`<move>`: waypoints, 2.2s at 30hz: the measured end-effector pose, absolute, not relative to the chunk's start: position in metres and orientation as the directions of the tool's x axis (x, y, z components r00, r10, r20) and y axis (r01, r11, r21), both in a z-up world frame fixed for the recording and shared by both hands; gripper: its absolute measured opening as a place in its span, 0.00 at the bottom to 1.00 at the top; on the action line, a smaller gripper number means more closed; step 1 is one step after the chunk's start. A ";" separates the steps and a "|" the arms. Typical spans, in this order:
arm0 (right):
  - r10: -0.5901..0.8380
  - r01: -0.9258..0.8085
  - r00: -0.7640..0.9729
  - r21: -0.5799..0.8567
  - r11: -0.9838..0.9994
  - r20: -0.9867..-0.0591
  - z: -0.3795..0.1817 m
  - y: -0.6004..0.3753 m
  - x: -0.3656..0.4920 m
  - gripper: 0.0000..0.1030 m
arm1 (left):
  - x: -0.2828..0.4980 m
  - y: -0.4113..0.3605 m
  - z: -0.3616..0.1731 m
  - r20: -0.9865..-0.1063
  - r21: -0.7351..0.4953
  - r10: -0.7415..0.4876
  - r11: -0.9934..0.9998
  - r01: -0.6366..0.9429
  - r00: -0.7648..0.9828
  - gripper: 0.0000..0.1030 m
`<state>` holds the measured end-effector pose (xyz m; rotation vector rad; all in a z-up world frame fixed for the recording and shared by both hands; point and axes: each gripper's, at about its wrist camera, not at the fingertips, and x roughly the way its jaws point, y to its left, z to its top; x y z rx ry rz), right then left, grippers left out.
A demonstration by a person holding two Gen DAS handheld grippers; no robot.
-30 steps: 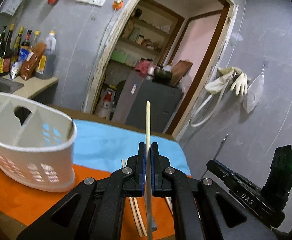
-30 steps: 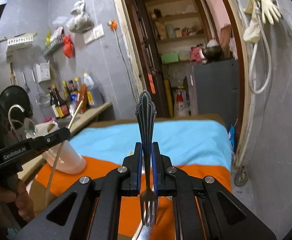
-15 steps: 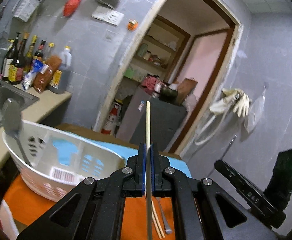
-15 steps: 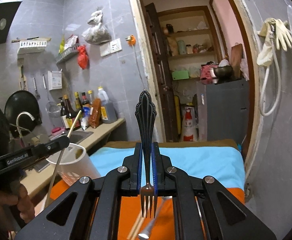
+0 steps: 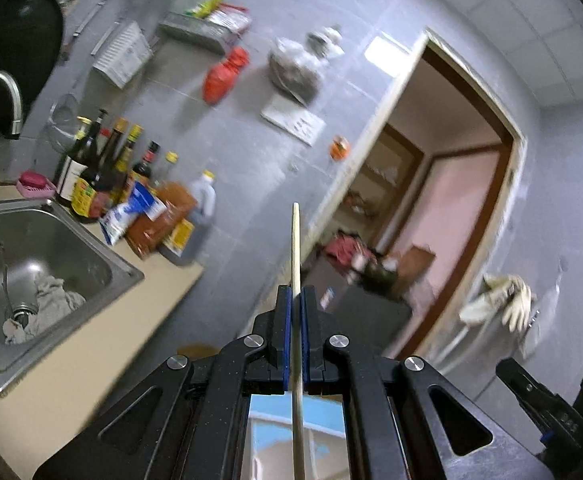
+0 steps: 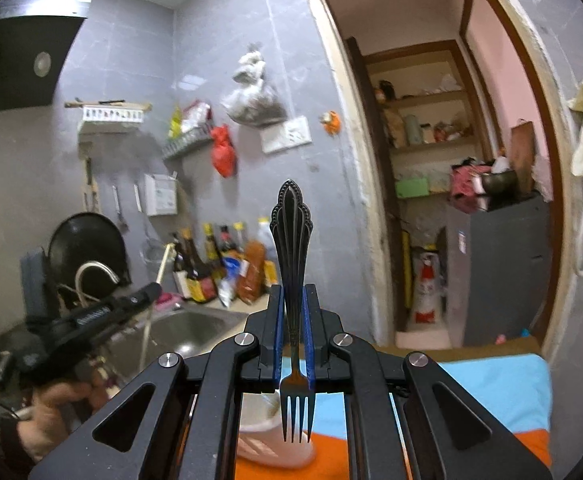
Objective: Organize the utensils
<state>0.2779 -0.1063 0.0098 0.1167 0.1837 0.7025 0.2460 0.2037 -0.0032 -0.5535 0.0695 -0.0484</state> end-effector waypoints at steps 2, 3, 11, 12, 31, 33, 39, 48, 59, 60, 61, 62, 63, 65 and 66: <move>0.666 -0.647 0.736 0.164 0.744 -0.119 0.012 -0.092 0.281 0.06 | 0.250 0.216 -0.008 -0.024 -0.541 -0.043 0.841 0.023 0.999 0.02; 0.672 -0.653 0.732 0.163 0.740 -0.116 0.011 -0.088 0.281 0.06 | 0.251 0.223 -0.008 -0.014 -0.545 -0.035 0.838 0.022 0.999 0.02; 0.695 -0.677 0.709 0.158 0.718 -0.122 -0.013 -0.058 0.293 0.06 | 0.258 0.221 -0.027 0.062 -0.502 0.041 0.865 -0.005 0.997 0.02; 0.697 -0.679 0.706 0.159 0.717 -0.127 -0.016 -0.056 0.294 0.06 | 0.258 0.217 -0.029 0.070 -0.489 0.047 0.872 -0.007 0.996 0.02; 0.689 -0.666 0.685 0.178 0.724 -0.236 -0.071 -0.040 0.309 0.07 | 0.260 0.175 -0.067 0.131 -0.273 0.134 0.957 -0.095 0.982 0.02; 0.687 -0.664 0.684 0.179 0.726 -0.246 -0.073 -0.040 0.309 0.07 | 0.257 0.172 -0.068 0.124 -0.257 0.126 0.962 -0.090 0.984 0.02; 0.682 -0.654 0.677 0.198 0.730 -0.276 -0.077 -0.041 0.311 0.08 | 0.247 0.170 -0.071 0.077 -0.237 0.099 0.968 -0.078 0.992 0.03; 0.692 -0.660 0.669 0.213 0.721 -0.271 -0.067 -0.044 0.301 0.22 | 0.234 0.173 -0.070 -0.032 -0.264 0.043 0.963 -0.050 0.999 0.10; 0.642 -0.605 0.731 0.215 0.766 -0.231 -0.033 -0.077 0.287 0.30 | 0.223 0.154 -0.027 -0.134 -0.294 -0.015 0.956 -0.025 0.991 0.62; 0.636 -0.598 0.737 0.216 0.772 -0.228 -0.031 -0.082 0.286 0.33 | 0.223 0.150 -0.024 -0.142 -0.290 -0.019 0.957 -0.023 0.990 0.65; 0.626 -0.588 0.747 0.218 0.779 -0.223 -0.028 -0.088 0.285 0.42 | 0.223 0.146 -0.021 -0.156 -0.285 -0.028 0.958 -0.018 0.987 0.70; 0.613 -0.574 0.761 0.221 0.789 -0.214 -0.024 -0.097 0.283 0.48 | 0.223 0.140 -0.017 -0.170 -0.276 -0.029 0.961 -0.019 0.985 0.74; 0.605 -0.565 0.768 0.222 0.794 -0.209 -0.023 -0.103 0.282 0.48 | 0.223 0.135 -0.014 -0.178 -0.269 -0.030 0.963 -0.019 0.984 0.75; 0.576 -0.538 0.790 0.215 0.815 -0.209 -0.016 -0.119 0.279 0.52 | 0.222 0.123 -0.008 -0.189 -0.255 -0.036 0.967 -0.013 0.981 0.85; 0.564 -0.526 0.800 0.212 0.823 -0.206 -0.014 -0.126 0.277 0.55 | 0.221 0.116 -0.005 -0.191 -0.249 -0.040 0.969 -0.009 0.981 0.89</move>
